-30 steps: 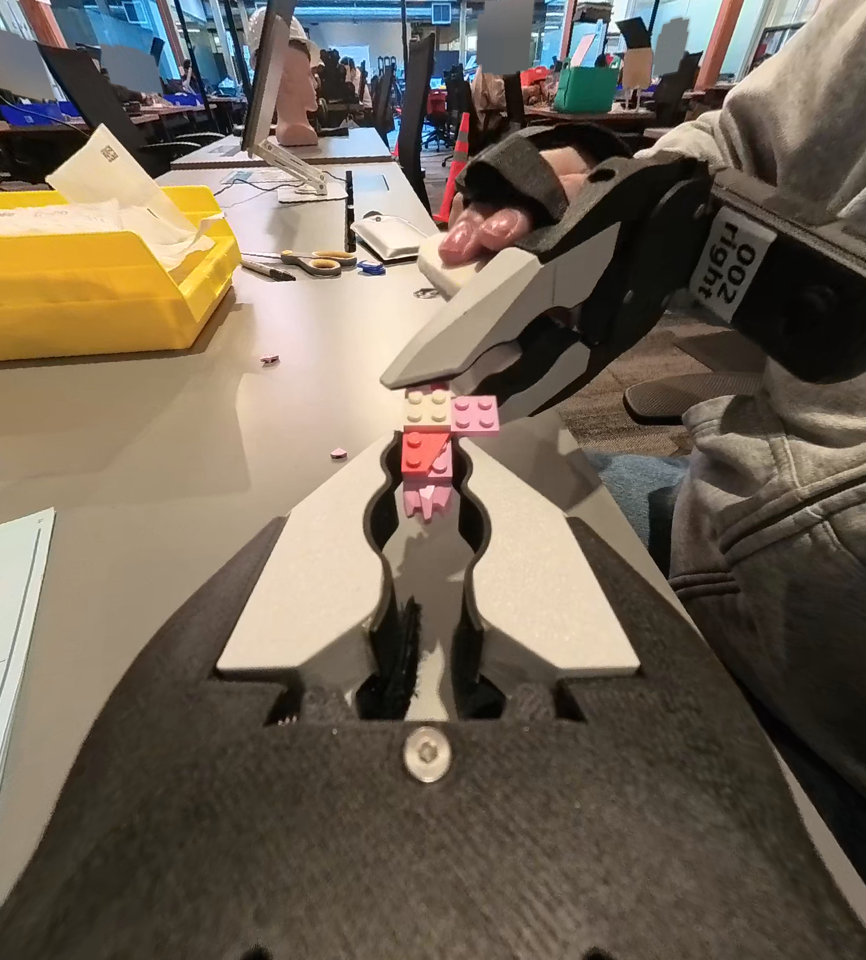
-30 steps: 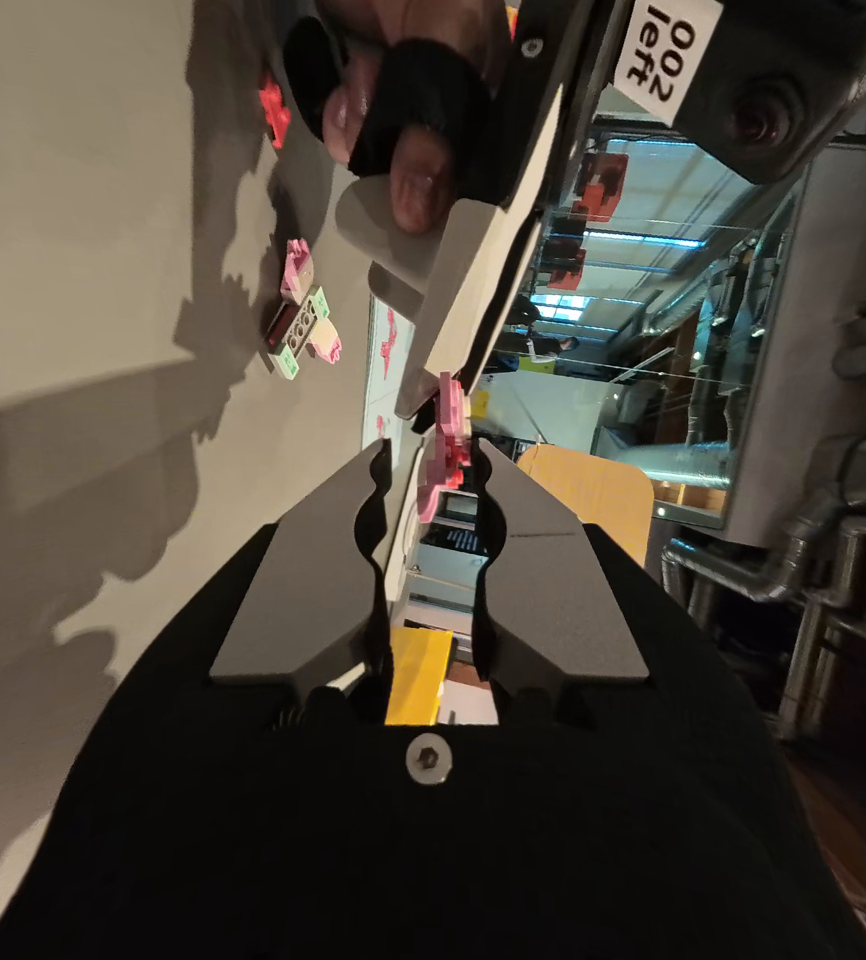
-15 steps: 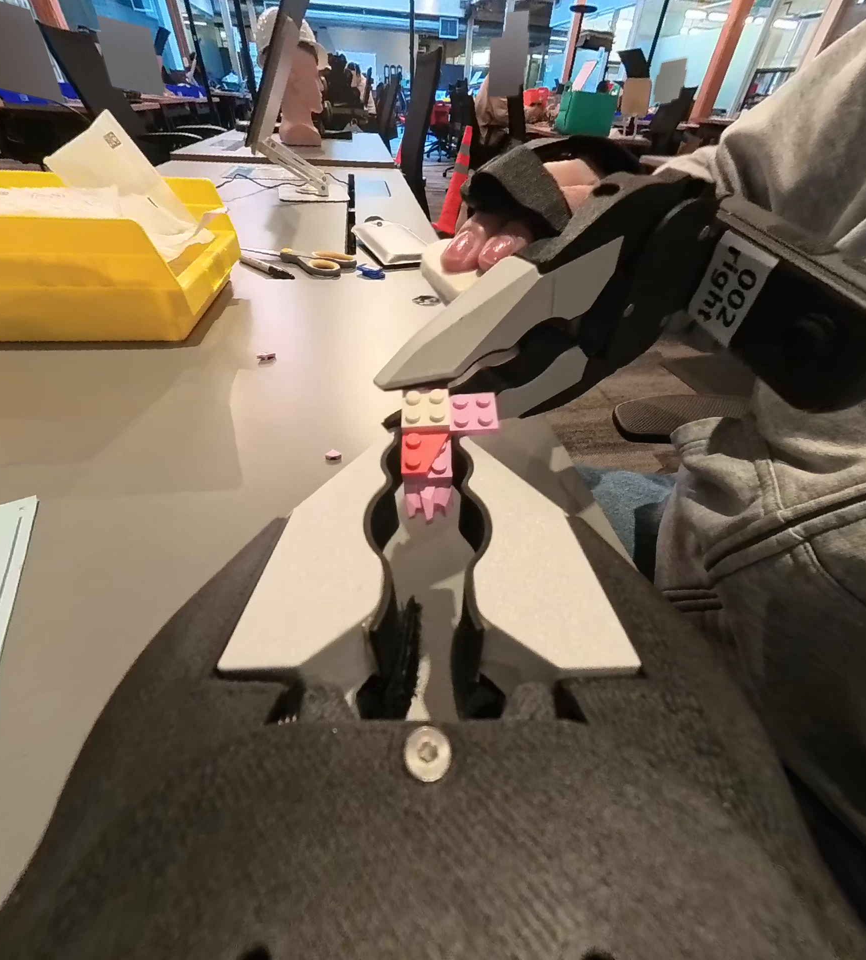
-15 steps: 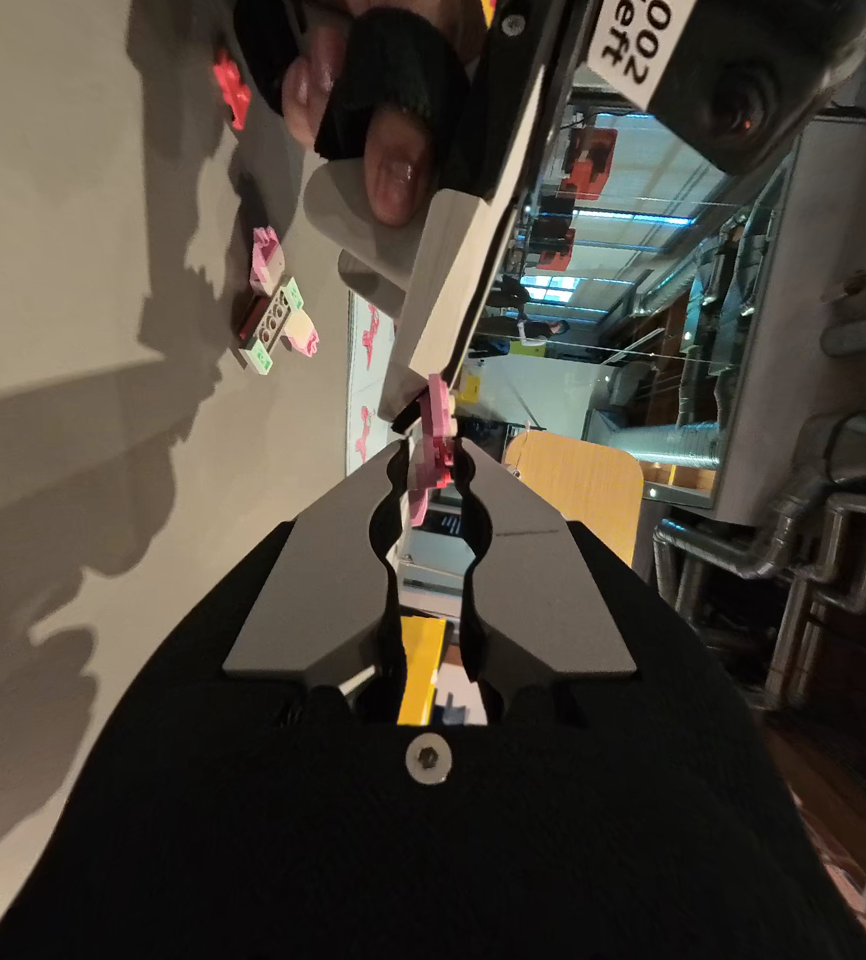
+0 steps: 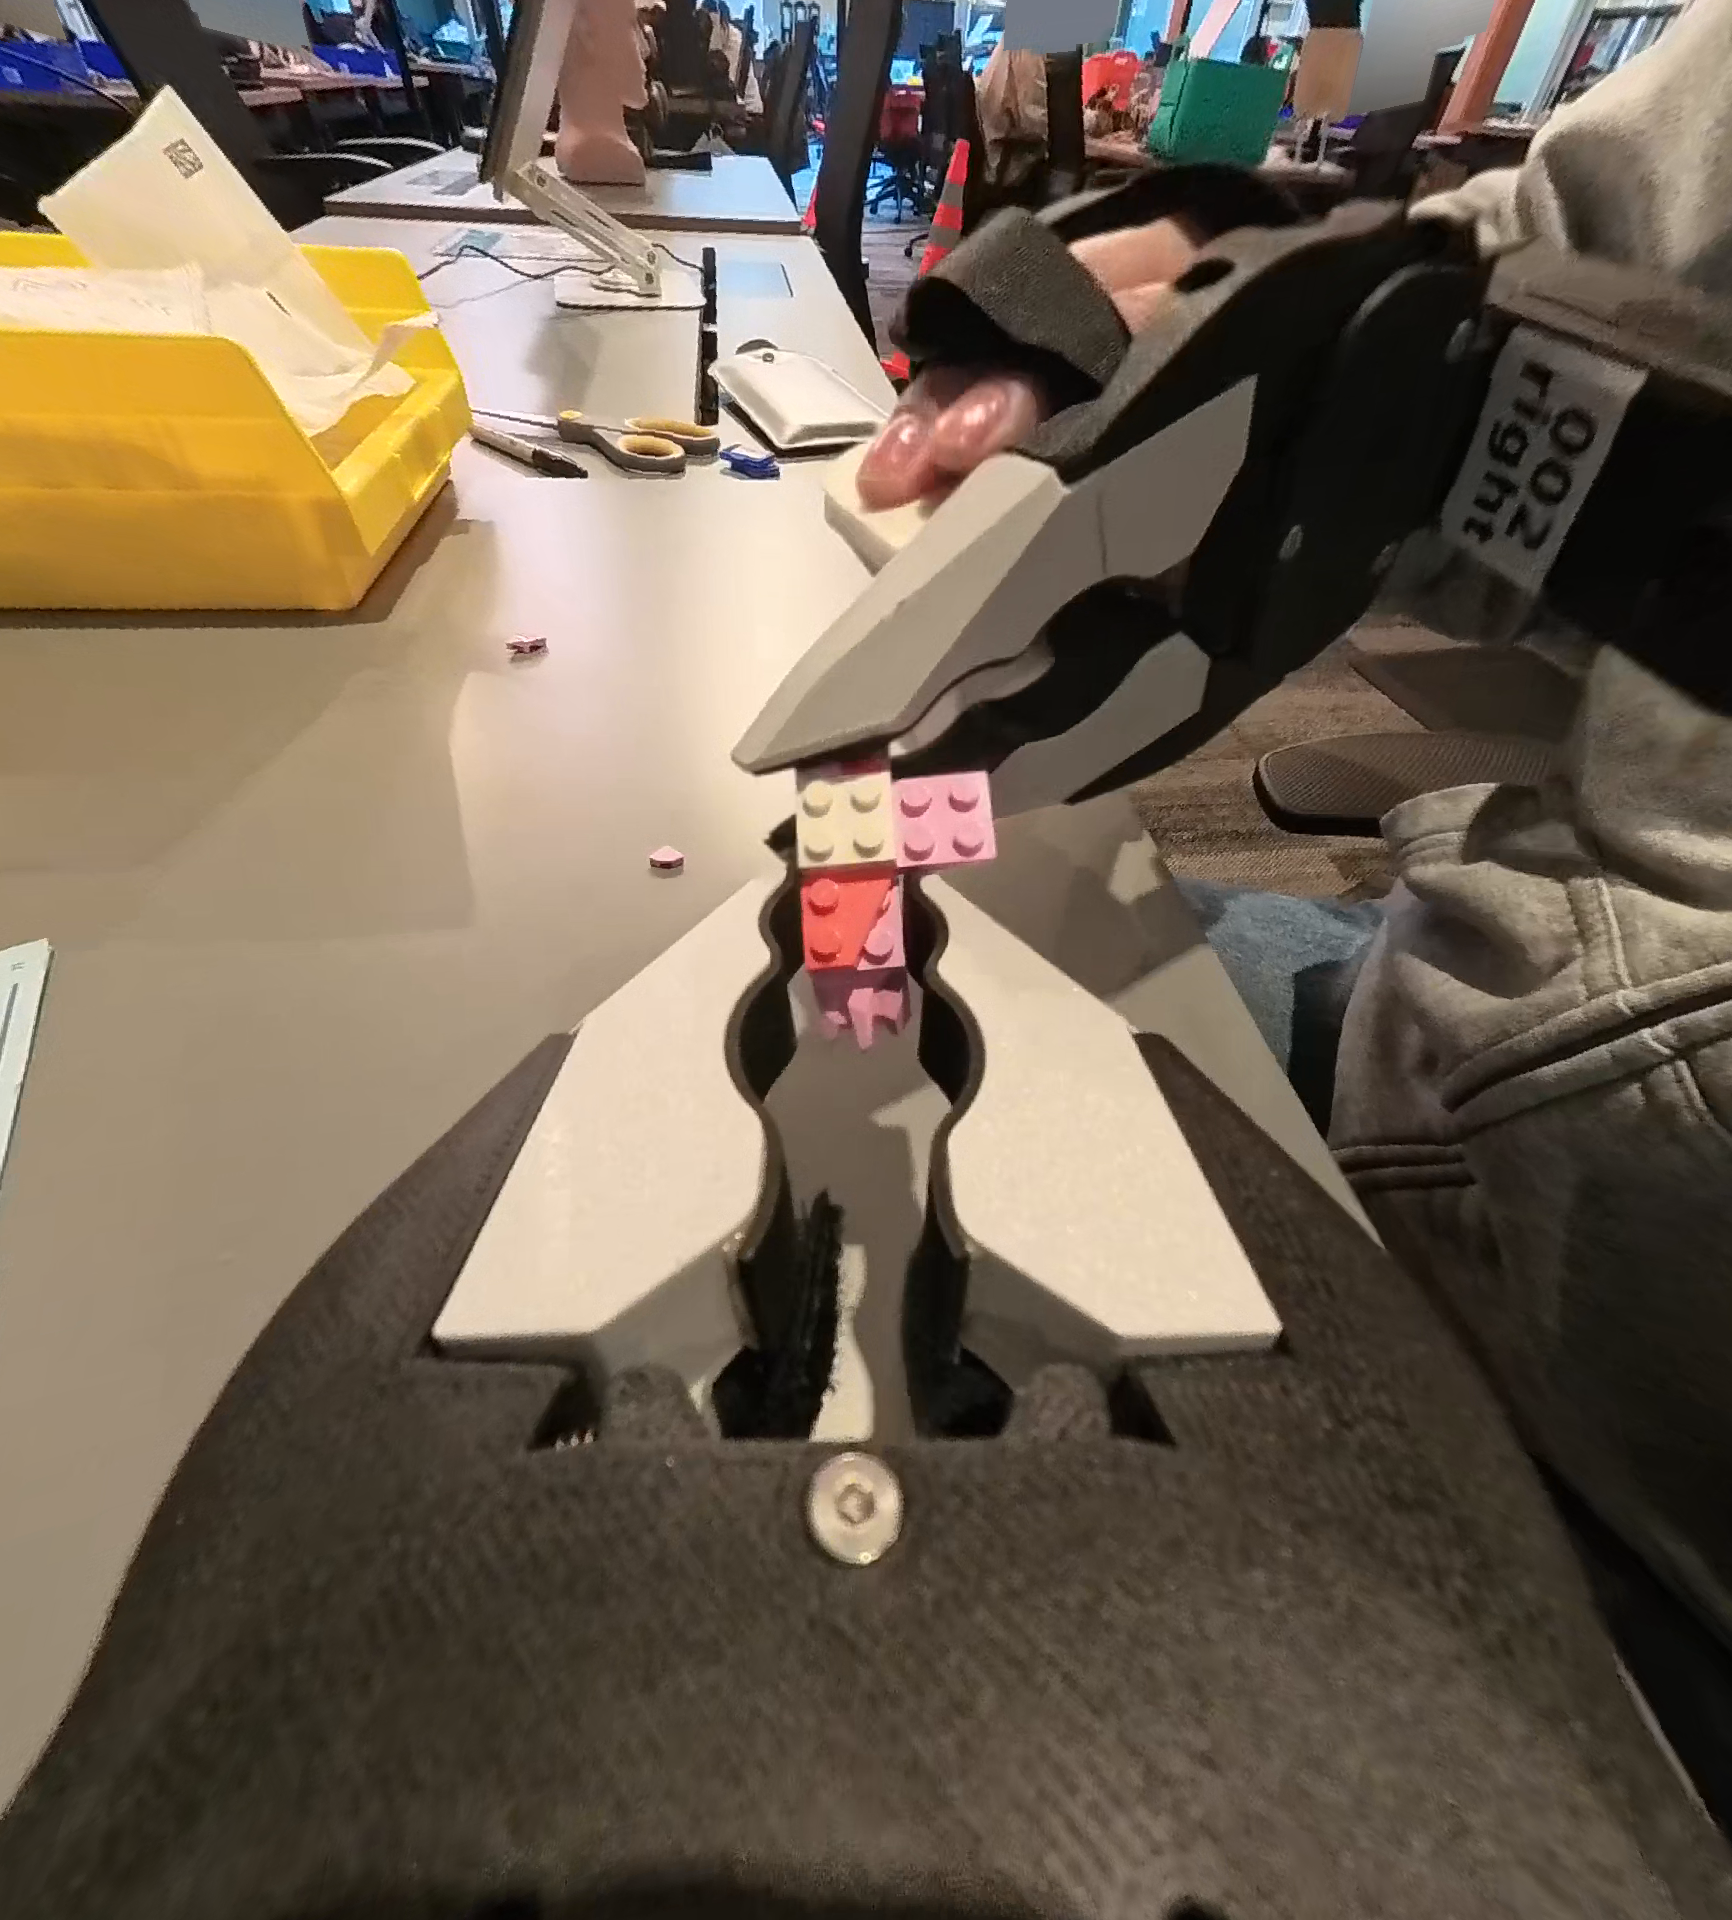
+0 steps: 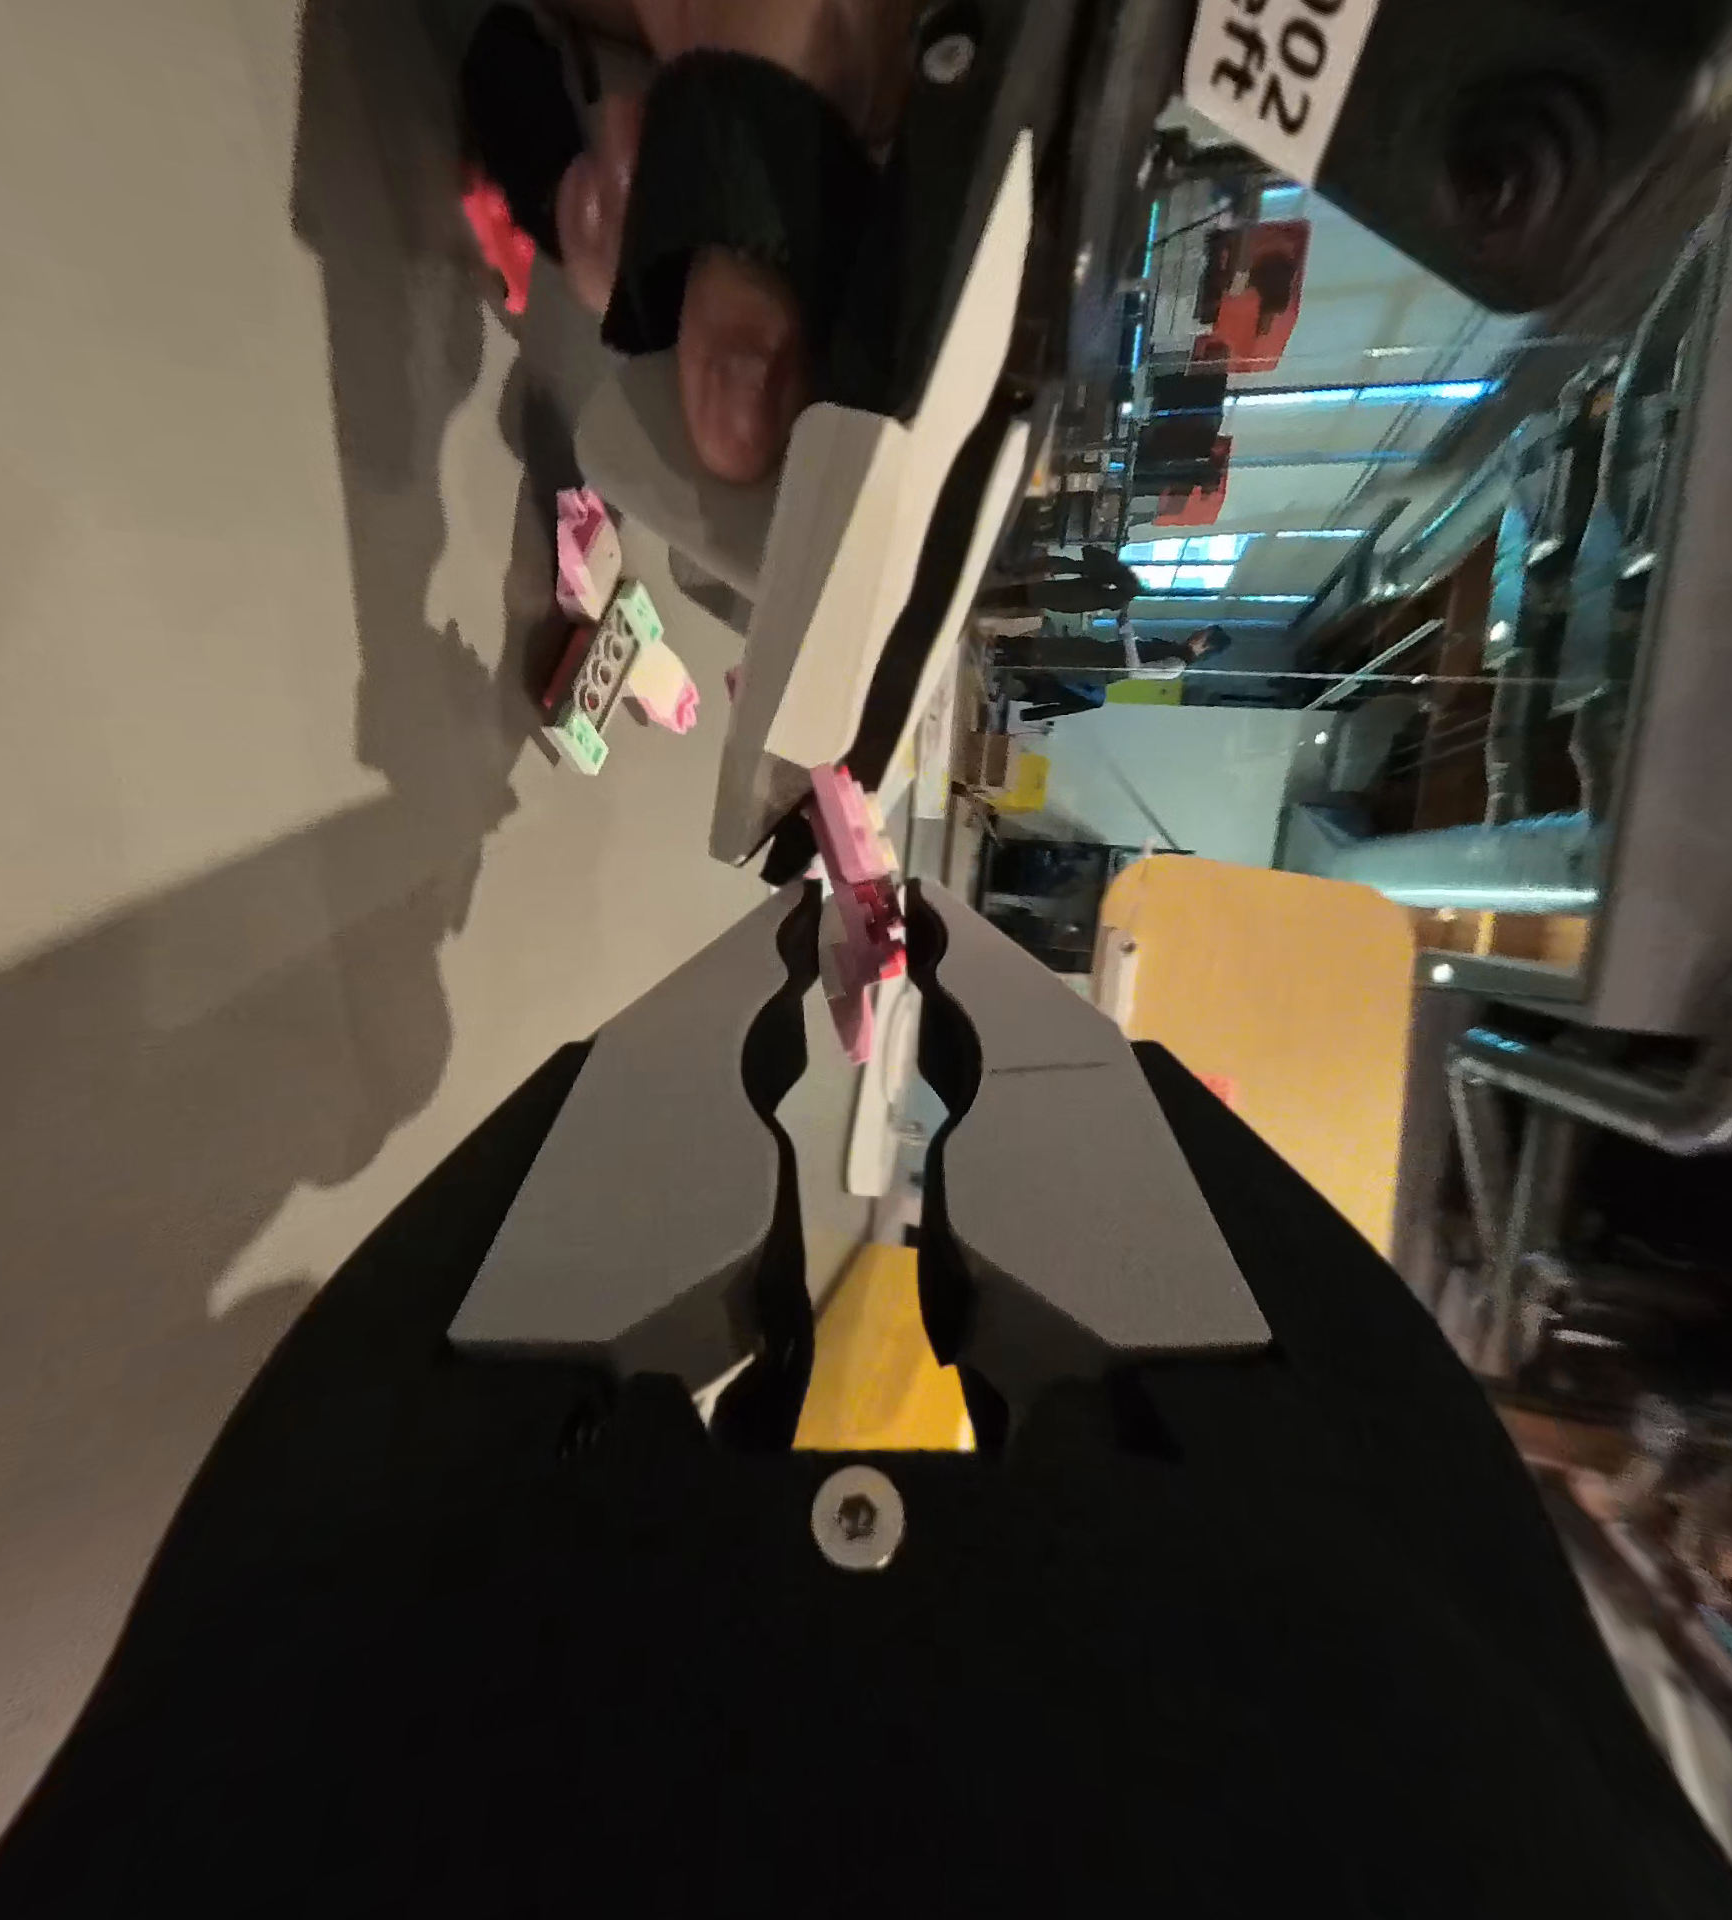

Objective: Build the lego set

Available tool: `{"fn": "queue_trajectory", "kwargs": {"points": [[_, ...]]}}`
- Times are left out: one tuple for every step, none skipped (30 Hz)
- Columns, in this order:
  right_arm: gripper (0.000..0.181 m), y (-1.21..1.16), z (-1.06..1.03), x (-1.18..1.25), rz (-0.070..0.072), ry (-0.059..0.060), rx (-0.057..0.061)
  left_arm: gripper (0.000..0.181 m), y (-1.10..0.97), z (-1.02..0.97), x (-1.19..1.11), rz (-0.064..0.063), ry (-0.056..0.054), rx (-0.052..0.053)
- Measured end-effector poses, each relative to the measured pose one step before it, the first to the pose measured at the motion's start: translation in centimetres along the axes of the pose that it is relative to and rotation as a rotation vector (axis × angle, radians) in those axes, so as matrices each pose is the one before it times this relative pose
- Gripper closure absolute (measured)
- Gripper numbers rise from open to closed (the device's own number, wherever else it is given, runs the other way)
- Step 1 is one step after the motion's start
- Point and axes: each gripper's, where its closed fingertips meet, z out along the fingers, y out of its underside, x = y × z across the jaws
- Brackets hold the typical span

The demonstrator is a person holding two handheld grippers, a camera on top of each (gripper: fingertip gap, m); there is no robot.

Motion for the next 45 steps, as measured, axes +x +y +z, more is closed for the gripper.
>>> {"fn": "queue_trajectory", "kwargs": {"points": [[0.162,0.061,-0.05,0.043,0.0315,-0.0072,-0.0004,0.164,0.184,0.013,-0.187,0.0094,-0.0146,-0.0119],[0.152,0.116,-0.037,0.12,0.028,-0.0027,-0.0009,0.164,0.105,0.004,-0.056,0.0064,-0.0048,-0.007],[0.146,0.18,-0.043,0.006,0.0231,-0.008,-0.0029,0.164,-0.128,-0.022,0.034,-0.0036,0.0034,0.0084],[0.146,0.157,-0.051,-0.01,0.0144,-0.0037,-0.0008,0.164,-0.153,-0.063,-0.025,-0.008,0.0019,0.0094],[0.145,0.106,-0.073,0.012,0.0005,0.0023,0.0019,0.164,-0.072,-0.091,-0.132,-0.0064,-0.0041,0.0041],[0.146,0.074,-0.078,-0.023,-0.0098,0.0041,0.001,0.164,-0.047,-0.104,-0.152,-0.0054,-0.0052,0.0031],[0.146,0.002,-0.073,-0.023,-0.0104,0.0051,0.0016,0.164,-0.069,-0.069,-0.078,-0.0058,-0.0016,0.0042],[0.146,-0.047,-0.079,-0.04,-0.0085,0.0039,0.0038,0.164,-0.069,-0.047,-0.04,-0.0037,-0.001,0.0038],[0.146,-0.022,-0.066,-0.045,-0.0043,0.0014,0.0023,0.164,0.006,-0.035,-0.079,-0.0006,-0.0044,-0.0008],[0.146,0.028,-0.042,-0.098,0.0046,-0.004,0.0027,0.164,0.039,-0.012,-0.075,0.001,-0.0047,-0.003],[0.145,0.087,-0.052,-0.162,0.0195,-0.0127,0.0054,0.164,0.031,0.0,-0.057,0.0004,-0.0036,-0.0017],[0.142,0.152,-0.057,-0.232,0.0419,-0.0234,0.0078,0.164,0.052,0.005,-0.127,0.0003,-0.0083,-0.0036],[0.137,0.192,-0.083,-0.239,0.0655,-0.0314,0.0121,0.164,0.088,-0.006,-0.157,0.0037,-0.0108,-0.0062],[0.135,0.165,-0.14,-0.157,0.0862,-0.034,0.019,0.164,0.092,-0.004,-0.113,0.0085,-0.0109,-0.0081],[0.134,0.111,-0.171,-0.039,0.0972,-0.0345,0.0237,0.164,0.126,0.014,-0.127,0.0165,-0.0144,-0.0114],[0.132,0.09,-0.202,0.001,0.0892,-0.0354,0.0234,0.164,0.166,0.044,-0.13,0.0264,-0.0188,-0.0153],[0.131,0.085,-0.214,0.02,0.0721,-0.0333,0.018,0.164,0.192,0.063,-0.062,0.0316,-0.0168,-0.0166],[0.131,0.165,-0.219,0.105,0.0552,-0.024,0.0076,0.164,0.244,0.1,0.0,0.0339,-0.0148,-0.0203],[0.132,0.363,-0.154,0.054,0.0419,-0.026,-0.0092,0.164,0.279,0.129,0.031,0.0334,-0.0129,-0.0215],[0.137,0.707,-0.036,-0.156,0.0355,-0.0404,-0.0304,0.164,0.27,0.154,0.065,0.0279,-0.0093,-0.0198],[0.141,1.158,0.115,-0.188,0.0393,-0.0455,-0.0566,0.164,0.252,0.175,0.125,0.0183,-0.0036,-0.0178],[0.146,1.675,0.308,-0.112,0.0533,-0.0472,-0.0836,0.164,0.188,0.159,0.147,0.0088,0.0013,-0.0134],[0.145,1.852,0.458,0.049,0.0737,-0.043,-0.0899,0.164,0.179,0.154,0.133,0.0045,0.0028,-0.0115],[0.144,1.557,0.55,0.221,0.0794,-0.0346,-0.0643,0.164,0.157,0.134,0.117,0.0048,0.0028,-0.0097],[0.145,0.971,0.529,0.27,0.071,-0.0326,-0.0205,0.163,0.118,0.098,0.098,0.0063,0.0013,-0.0082],[0.146,0.438,0.45,0.388,0.069,-0.0226,0.0179,0.163,0.084,0.06,0.077,0.0068,0.0004,-0.0065],[0.15,0.288,0.376,0.301,0.0711,-0.0252,0.0226,0.163,0.033,0.022,0.059,0.0065,0.0003,-0.0041],[0.153,0.276,0.318,0.221,0.0671,-0.0279,0.0149,0.163,0.025,-0.019,0.017,0.0049,-0.0002,-0.0017],[0.154,0.213,0.246,0.226,0.0573,-0.0196,0.0123,0.164,-0.007,-0.035,-0.026,0.0013,-0.0015,0.0],[0.155,0.045,0.173,0.28,0.046,-0.0089,0.0183,0.163,-0.022,-0.036,-0.033,-0.002,0.0,0.0015],[0.157,-0.11,0.087,0.143,0.0355,-0.0101,0.0241,0.163,-0.034,-0.045,-0.019,-0.0037,0.0014,0.0024],[0.159,-0.136,0.03,0.021,0.0255,-0.0126,0.0186,0.163,-0.018,-0.014,-0.01,-0.0027,0.0011,0.0022],[0.159,-0.075,0.029,-0.029,0.0129,-0.0086,0.0103,0.163,0.0,-0.007,0.019,-0.0016,0.0017,0.0007],[0.159,-0.016,0.024,-0.012,-0.0021,-0.0014,0.0049,0.164,0.013,0.016,0.048,-0.0013,0.003,-0.0008],[0.161,0.009,0.012,-0.012,-0.0125,0.0034,0.0008,0.164,0.019,0.022,0.057,0.0004,0.0024,-0.0012],[0.162,0.029,0.005,-0.001,-0.0159,0.0056,-0.0012,0.164,0.013,0.032,0.061,0.0023,0.0017,-0.0017],[0.163,0.014,0.008,0.004,-0.015,0.0061,-0.0019,0.163,0.015,0.031,0.056,0.0023,0.0014,-0.0018],[0.165,0.013,0.01,-0.026,-0.0126,0.0027,-0.0025,0.163,0.025,0.012,0.026,0.0013,0.0004,-0.0014],[0.167,-0.003,0.017,-0.045,-0.0108,0.0002,-0.0017,0.163,0.009,0.003,0.001,-0.0005,0.0007,-0.0007],[0.168,-0.024,0.015,-0.044,-0.0088,-0.0013,-0.0006,0.163,-0.008,-0.012,-0.002,-0.0014,0.0004,0.0006],[0.169,-0.023,0.026,-0.043,-0.0047,-0.0022,-0.0003,0.163,-0.021,-0.021,-0.009,-0.0013,0.0,0.0012],[0.17,-0.032,0.021,0.015,-0.0031,-0.0003,-0.0004,0.163,-0.01,-0.018,-0.012,-0.0011,-0.0003,0.001],[0.17,-0.032,0.031,0.004,-0.0038,-0.0005,0.0002,0.163,-0.004,-0.021,-0.002,-0.0007,0.0,0.0004],[0.171,-0.037,0.033,0.0,-0.0049,-0.0003,0.0006,0.163,0.016,0.008,0.005,-0.0006,0.0008,-0.0006],[0.172,-0.033,0.031,-0.001,-0.0042,0.0,0.0003,0.163,0.004,-0.002,0.024,-0.0002,0.0009,-0.0005]]}}
